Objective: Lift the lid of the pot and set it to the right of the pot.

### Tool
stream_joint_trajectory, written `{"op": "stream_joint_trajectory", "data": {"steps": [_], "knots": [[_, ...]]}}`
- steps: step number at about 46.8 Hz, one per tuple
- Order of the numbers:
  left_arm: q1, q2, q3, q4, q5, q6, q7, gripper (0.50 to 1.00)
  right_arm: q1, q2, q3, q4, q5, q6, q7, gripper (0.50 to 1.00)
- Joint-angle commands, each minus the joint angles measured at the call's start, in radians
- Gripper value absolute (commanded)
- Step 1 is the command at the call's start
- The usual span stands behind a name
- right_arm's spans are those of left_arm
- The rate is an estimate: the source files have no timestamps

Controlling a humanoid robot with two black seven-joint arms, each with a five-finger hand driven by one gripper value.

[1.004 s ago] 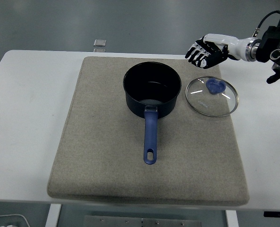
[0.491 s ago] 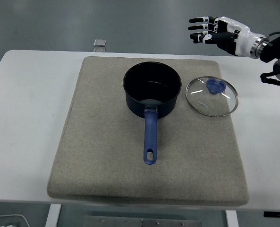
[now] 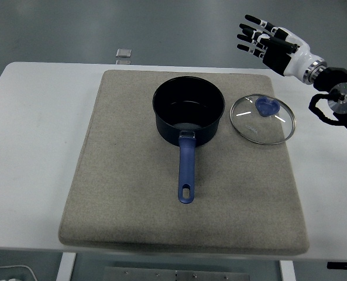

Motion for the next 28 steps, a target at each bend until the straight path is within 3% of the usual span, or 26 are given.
{"op": "stream_joint_trajectory", "data": {"steps": [1, 28], "knots": [[0.0, 0.0, 0.0, 0.0, 0.0, 0.0, 0.0, 1.0, -0.003, 0.0, 0.0, -0.006, 0.064, 0.005, -0.01, 0.899], [0.0, 0.0, 0.0, 0.0, 0.0, 0.0, 0.0, 1.0, -0.013, 0.005, 0.0, -0.017, 0.066, 0.007, -0.001, 0.909]]}}
